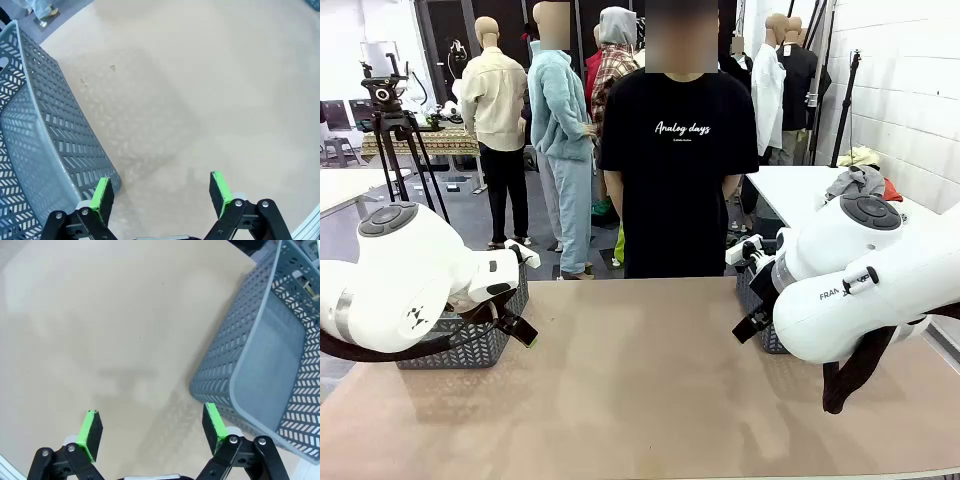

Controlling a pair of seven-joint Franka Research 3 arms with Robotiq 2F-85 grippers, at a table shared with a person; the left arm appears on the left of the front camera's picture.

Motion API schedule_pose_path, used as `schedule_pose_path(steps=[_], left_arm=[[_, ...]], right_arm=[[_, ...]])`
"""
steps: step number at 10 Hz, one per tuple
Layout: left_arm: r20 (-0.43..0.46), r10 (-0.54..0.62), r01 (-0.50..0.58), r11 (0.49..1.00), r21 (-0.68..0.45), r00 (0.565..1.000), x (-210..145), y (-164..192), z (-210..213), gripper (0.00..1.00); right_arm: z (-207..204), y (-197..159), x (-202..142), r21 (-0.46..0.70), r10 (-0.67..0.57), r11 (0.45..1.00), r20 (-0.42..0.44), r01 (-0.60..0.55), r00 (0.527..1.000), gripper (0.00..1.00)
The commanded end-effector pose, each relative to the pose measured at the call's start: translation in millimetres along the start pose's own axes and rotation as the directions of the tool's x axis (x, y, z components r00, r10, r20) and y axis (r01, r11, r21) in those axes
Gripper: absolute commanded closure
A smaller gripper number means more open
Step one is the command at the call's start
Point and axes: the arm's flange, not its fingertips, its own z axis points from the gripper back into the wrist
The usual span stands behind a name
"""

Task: Sort the tops and bottoms.
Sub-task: Lift clothes from the center of the table with your left hand.

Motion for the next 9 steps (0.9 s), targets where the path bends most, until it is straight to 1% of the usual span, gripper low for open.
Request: schedule_pose_path(steps=[1, 9], left_arm=[[0.000, 0.000, 0.000, 1.000, 0.000, 1.000, 0.0, 0.0, 0.0, 0.00], [0.000, 0.000, 0.000, 1.000, 0.000, 1.000, 0.0, 0.0, 0.0, 0.00]], right_arm=[[0.0, 0.0, 0.0, 0.000, 0.000, 1.000, 0.000, 0.000, 1.000, 0.00], [0.0, 0.0, 0.0, 0.000, 0.000, 1.000, 0.000, 0.000, 1.000, 0.00]])
